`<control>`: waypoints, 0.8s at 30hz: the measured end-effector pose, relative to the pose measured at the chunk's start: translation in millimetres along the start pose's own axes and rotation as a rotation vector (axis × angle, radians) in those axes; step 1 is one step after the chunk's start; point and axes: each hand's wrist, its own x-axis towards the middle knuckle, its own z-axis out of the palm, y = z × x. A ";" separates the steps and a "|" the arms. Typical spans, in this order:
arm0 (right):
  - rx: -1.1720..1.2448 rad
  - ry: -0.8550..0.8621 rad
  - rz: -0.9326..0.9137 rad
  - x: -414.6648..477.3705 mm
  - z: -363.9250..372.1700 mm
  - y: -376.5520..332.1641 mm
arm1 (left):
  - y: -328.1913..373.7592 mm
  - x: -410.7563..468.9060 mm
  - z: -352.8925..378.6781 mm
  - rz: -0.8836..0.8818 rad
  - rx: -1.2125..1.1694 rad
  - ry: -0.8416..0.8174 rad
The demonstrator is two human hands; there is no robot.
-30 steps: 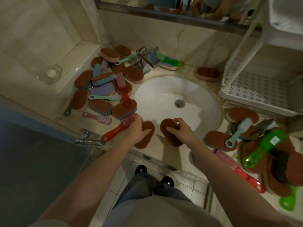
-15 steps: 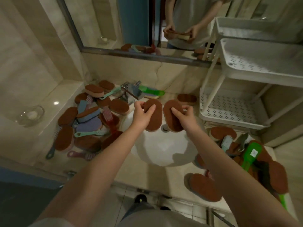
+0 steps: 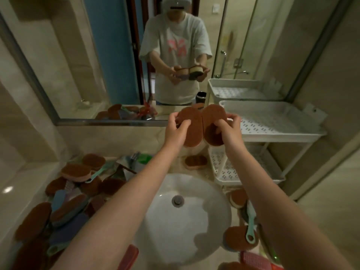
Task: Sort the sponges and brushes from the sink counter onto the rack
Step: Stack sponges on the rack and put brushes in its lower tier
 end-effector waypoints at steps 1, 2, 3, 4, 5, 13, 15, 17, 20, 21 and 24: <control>0.002 0.015 -0.010 5.5 -5.8 -5.7 | 5.1 4.9 5.9 0.000 0.001 -0.034; -0.001 0.032 -0.025 11.7 -12.4 -10.7 | 8.8 10.2 12.6 0.005 0.007 -0.062; -0.002 0.045 -0.040 17.8 -19.2 -14.8 | 12.5 14.1 20.6 0.011 0.016 -0.088; 0.000 0.053 -0.050 24.1 -26.8 -18.1 | 16.0 17.7 29.1 0.017 0.028 -0.110; 0.009 0.060 -0.053 30.8 -34.3 -21.2 | 19.8 20.9 38.5 0.021 0.046 -0.128; -0.089 0.144 0.025 95.0 -111.9 -12.8 | 38.7 40.2 127.1 0.040 0.258 -0.105; -0.246 0.171 0.032 113.1 -129.2 -9.8 | 37.8 45.3 147.9 0.070 0.366 -0.098; -0.440 0.187 0.028 130.2 -143.5 -10.1 | 37.2 50.3 166.2 0.096 0.483 -0.086; -0.749 0.131 0.024 148.2 -158.3 -8.6 | 34.4 57.0 189.6 0.065 0.612 -0.094; -0.860 0.108 0.015 152.1 -162.3 -6.3 | 32.5 59.3 196.1 0.049 0.651 -0.104; -1.074 0.093 -0.044 157.8 -172.0 -0.4 | 23.0 63.9 210.5 0.017 0.794 -0.133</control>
